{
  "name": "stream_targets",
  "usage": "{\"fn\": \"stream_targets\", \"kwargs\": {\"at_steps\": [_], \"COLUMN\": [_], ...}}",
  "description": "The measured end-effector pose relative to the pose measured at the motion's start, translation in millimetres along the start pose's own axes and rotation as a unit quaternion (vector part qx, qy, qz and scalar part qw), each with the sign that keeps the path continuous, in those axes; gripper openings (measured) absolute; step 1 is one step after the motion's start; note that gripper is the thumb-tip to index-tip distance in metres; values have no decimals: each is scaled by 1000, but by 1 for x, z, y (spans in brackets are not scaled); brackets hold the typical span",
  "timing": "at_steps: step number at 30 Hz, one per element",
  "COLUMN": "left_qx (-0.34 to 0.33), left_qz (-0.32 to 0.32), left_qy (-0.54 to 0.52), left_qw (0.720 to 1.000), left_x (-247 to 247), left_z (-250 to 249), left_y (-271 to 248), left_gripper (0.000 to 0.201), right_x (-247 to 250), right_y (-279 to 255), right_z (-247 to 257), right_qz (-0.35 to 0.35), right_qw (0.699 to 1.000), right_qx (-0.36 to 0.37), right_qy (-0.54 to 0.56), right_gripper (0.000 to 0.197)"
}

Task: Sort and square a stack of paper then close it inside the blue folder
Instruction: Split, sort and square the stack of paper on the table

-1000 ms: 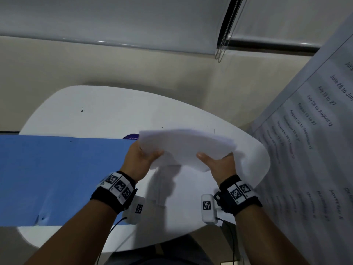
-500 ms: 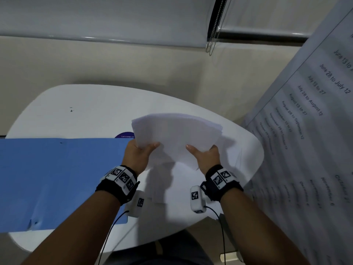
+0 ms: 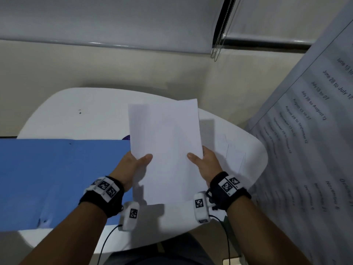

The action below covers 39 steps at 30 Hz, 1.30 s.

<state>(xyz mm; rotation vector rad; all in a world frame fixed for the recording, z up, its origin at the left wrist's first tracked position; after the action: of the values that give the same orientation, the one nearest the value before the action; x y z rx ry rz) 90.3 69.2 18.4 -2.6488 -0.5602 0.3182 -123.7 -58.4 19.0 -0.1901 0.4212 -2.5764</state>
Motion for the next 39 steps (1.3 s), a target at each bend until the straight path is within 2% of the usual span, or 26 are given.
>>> {"fn": "stream_targets", "kwargs": {"at_steps": [2,3,5,6,7,9,12,17,19,25,30,33,39], "left_qx": [-4,-8,-12,-7,-8,-12,-6,-12,-21,-20,-16,-22,-21], "left_qz": [-33,-45,-64,-77,-85,-91,-103,-119,-132,-152,-154,-157,-159], "left_qy": [41,63,95,116,125,135,131,111,102,73,57,56,43], "left_qw": [999,997,993,990,988,986,986,987,986,985,986,986,986], "left_x": [4,9,23,32,38,51,69,90,95,104,104,103,105], "left_z": [11,17,22,24,24,27,28,27,22,18,18,16,17], "left_y": [-5,-5,-7,-7,-9,-11,-13,-20,-23,-26,-25,-26,-27], "left_gripper": [37,29,36,40,42,43,39,13,5,6,10,14,23], "right_x": [-6,-6,6,20,35,52,46,48,48,39,36,38,33], "right_y": [0,1,0,1,0,-5,-3,7,10,14,13,8,5], "right_z": [-12,-21,-40,-49,-58,-75,-92,-101,-98,-96,-96,-94,-90], "right_qz": [5,2,-66,-131,-192,-244,-179,-168,-171,-189,-210,-234,-236], "right_qw": [998,995,987,972,943,884,843,822,812,798,819,820,823], "right_qx": [-28,-52,-106,-127,-157,-239,-310,-349,-362,-385,-363,-353,-328], "right_qy": [-60,-84,-104,-150,-220,-320,-402,-417,-424,-423,-391,-386,-400], "right_gripper": [33,34,37,39,47,75,109,130,131,128,125,117,92]}}
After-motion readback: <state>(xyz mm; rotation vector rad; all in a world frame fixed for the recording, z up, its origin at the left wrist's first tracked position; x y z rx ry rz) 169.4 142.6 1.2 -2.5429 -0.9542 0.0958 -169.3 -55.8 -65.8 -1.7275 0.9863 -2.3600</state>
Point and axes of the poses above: each hand's wrist, its own y-axis towards the middle knuckle, its own x-axis out of the back of the hand, z = x × y, the point moved 5 cm from there along y, towards the middle knuckle
